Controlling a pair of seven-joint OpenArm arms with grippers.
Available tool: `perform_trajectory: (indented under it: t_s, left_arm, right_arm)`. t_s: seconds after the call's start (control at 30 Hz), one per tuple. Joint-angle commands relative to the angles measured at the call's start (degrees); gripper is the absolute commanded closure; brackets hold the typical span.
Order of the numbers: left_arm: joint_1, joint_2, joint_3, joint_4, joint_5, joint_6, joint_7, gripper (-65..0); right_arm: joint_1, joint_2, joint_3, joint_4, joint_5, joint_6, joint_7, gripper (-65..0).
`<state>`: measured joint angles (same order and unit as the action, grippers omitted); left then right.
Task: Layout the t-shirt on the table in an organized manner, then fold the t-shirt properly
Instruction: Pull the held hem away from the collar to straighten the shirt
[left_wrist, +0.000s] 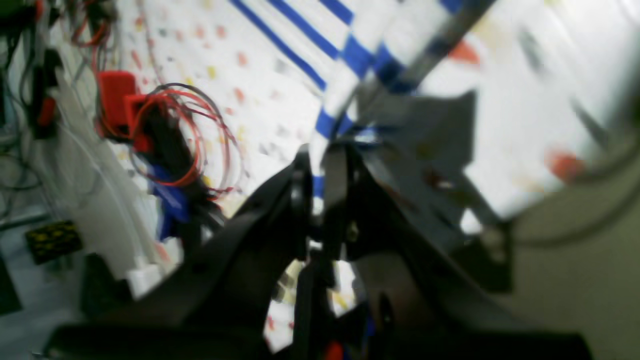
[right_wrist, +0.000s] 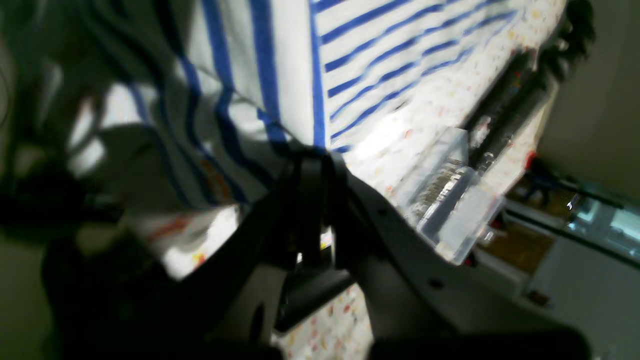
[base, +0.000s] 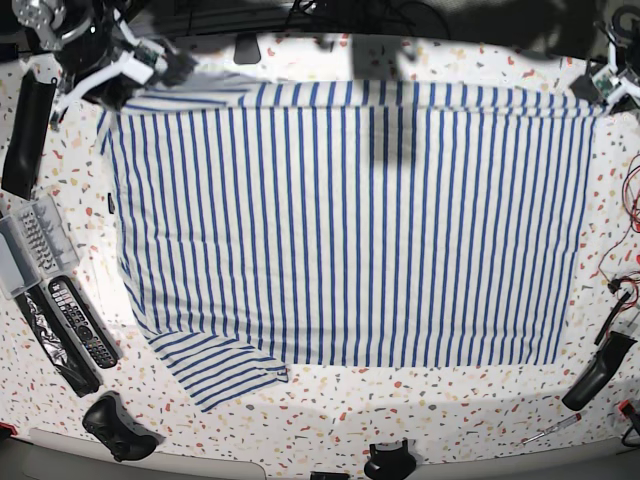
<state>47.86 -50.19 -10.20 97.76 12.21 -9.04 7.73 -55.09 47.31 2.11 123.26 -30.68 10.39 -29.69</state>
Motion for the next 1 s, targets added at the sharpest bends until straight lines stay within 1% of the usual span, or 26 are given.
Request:
perform_trajectory:
  t_s: [0.0,0.07,0.13,0.2,0.27,0.37,0.5,0.67,0.73,0.87,0.97]
  left_arm:
    - [-1.22,-0.92,-0.70,0.48,-1.11,1.51,-0.09,0.0]
    - [-3.85,0.11,-0.70,-0.04,-3.26,1.44,-0.09,0.0]
    - [-6.32,1.57,-0.70,-1.18,-4.35,-0.17,-0.59,0.0]
    - [-8.35,2.71,-0.70,-2.82,-4.81,-2.36,-2.32,0.0]
    - [-10.19,3.74,-0.68,-4.76,-4.81,-3.13,-4.04,0.0]
    - [-12.70,4.55,-0.68,-7.54,-4.81,-3.21,-4.81,0.0]
    - [-15.43,4.63,-0.59,-10.08,-4.85,-3.19,-5.49,0.0]
    - [-17.11,5.22,-0.59,-11.19,-5.27,-3.19,-7.39,0.0]
    - [-18.34,6.16,-0.59,-11.61,-5.25,-3.21,-7.39,0.0]
    - [-21.38,8.37,-0.59,-13.29,-5.25,-3.21,-7.37,0.0]
    - [-23.34,9.31,-0.57,-15.28,-5.27,-3.19,-7.63,0.0]
  right_arm:
    - [1.01,0.07,0.55,0.85,0.37,-0.85,0.35,0.0]
    - [3.50,-1.31,0.55,0.68,1.44,0.44,1.49,0.0]
    - [5.86,-2.73,0.55,-0.24,1.36,1.68,2.80,0.0]
    - [7.91,-3.65,0.55,-1.81,1.38,1.79,3.85,0.0]
    - [9.44,-4.17,0.50,-3.50,1.40,1.79,4.68,0.0]
    - [11.52,-4.85,0.50,-6.14,1.77,1.79,5.95,0.0]
    - [14.34,-4.94,0.50,-8.55,6.86,1.77,6.03,0.0]
    - [17.03,-4.94,0.50,-10.54,7.39,1.73,6.27,0.0]
    - [18.08,-4.94,0.50,-10.84,7.89,1.68,6.38,0.0]
    - [20.13,-4.94,0.50,-12.09,12.02,1.66,6.12,0.0]
    - [21.20,-4.92,0.50,-14.19,12.07,1.64,6.21,0.0]
